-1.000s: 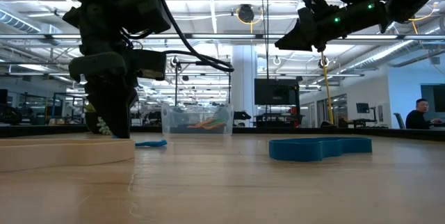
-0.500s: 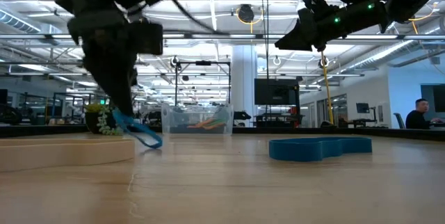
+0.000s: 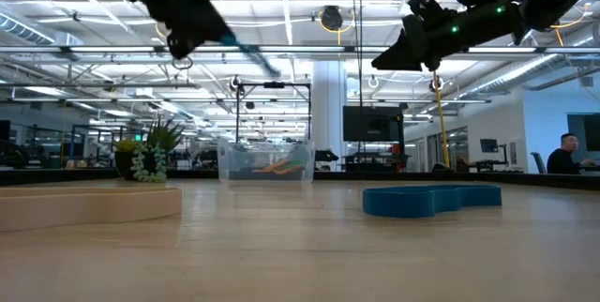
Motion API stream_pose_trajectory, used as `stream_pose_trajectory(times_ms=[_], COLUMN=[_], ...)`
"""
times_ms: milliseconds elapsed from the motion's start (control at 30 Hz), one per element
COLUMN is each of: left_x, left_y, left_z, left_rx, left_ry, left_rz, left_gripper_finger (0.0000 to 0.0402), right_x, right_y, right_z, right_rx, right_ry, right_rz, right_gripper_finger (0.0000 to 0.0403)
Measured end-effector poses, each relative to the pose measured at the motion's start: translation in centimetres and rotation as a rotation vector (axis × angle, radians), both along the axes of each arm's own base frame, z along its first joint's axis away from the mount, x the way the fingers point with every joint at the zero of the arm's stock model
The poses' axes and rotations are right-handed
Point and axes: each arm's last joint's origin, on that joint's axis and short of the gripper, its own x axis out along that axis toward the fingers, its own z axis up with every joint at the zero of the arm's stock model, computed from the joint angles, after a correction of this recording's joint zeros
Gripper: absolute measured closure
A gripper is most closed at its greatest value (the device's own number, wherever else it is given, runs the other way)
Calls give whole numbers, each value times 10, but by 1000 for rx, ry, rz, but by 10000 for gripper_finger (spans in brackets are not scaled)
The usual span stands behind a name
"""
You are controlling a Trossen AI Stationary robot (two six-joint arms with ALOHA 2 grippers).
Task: Pick and place rubber bands into bin
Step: Put the top blue rubber band into the transparent bin
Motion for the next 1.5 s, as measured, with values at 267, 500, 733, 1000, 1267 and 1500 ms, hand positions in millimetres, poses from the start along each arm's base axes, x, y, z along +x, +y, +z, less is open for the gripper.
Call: stream_pose_trajectory(times_ms=[267, 500, 733, 1000, 1267, 1500], left_x=[-7, -8, -11, -20, -12, 0], left_y=[17, 32, 63, 106, 147, 177], left_z=[46, 51, 51, 48, 19, -26], left_rx=[163, 212, 274, 329, 322, 284], left_ry=[-356, -395, -367, -331, -199, -23], left_rz=[145, 198, 372, 527, 604, 654], left_gripper_finger=[401, 401, 401, 401, 401, 401], right_x=[0, 0, 0, 0, 0, 0], right_y=[0, 0, 0, 0, 0, 0], right_z=[0, 0, 0, 0, 1, 1], right_rx=[3, 2, 2, 2, 1, 6], right_ry=[2, -3, -4, -4, -8, -10], right_rz=[0, 0, 0, 0, 0, -1], right_gripper_finger=[287, 287, 287, 287, 287, 287])
